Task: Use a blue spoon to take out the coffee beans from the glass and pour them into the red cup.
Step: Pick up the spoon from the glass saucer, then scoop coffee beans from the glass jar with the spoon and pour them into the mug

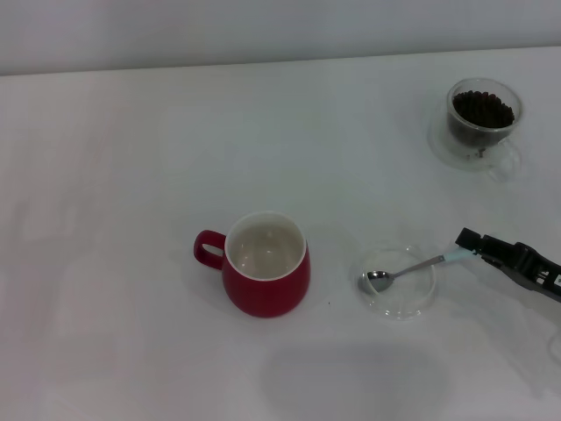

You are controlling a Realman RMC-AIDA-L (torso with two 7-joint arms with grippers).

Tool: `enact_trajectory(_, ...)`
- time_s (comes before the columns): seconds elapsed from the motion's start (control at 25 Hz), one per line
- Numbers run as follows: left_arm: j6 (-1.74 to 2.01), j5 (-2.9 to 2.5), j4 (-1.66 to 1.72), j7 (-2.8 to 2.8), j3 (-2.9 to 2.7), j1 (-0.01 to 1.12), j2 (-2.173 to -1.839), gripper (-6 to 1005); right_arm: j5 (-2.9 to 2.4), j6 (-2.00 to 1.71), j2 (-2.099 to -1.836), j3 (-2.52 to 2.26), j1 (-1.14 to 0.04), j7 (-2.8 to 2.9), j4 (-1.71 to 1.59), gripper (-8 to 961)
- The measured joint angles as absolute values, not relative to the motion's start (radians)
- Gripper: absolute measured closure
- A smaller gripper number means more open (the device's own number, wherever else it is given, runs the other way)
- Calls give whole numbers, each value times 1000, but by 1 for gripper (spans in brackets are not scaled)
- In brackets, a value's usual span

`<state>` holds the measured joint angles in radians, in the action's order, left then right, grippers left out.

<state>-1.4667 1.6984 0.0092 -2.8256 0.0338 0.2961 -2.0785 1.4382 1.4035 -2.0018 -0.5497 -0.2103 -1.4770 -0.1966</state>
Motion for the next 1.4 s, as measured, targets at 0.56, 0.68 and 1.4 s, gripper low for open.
enact_trajectory(0.56, -1456, 1701, 9, -2826, 34, 298, -2078, 128, 1442, 1488, -1983, -518, -178, -1452, -269, 799)
enact_trajectory(0.68, -1456, 1702, 11, -2826, 34, 298, -2078, 127, 1442, 1523, -1956, -486, -161, -1444, -279, 799)
enact_trajectory(1.4, -1456, 1703, 32, -2826, 37, 303, -2080, 127, 1439, 1534, -1942, -365, -308, -1470, -416, 802)
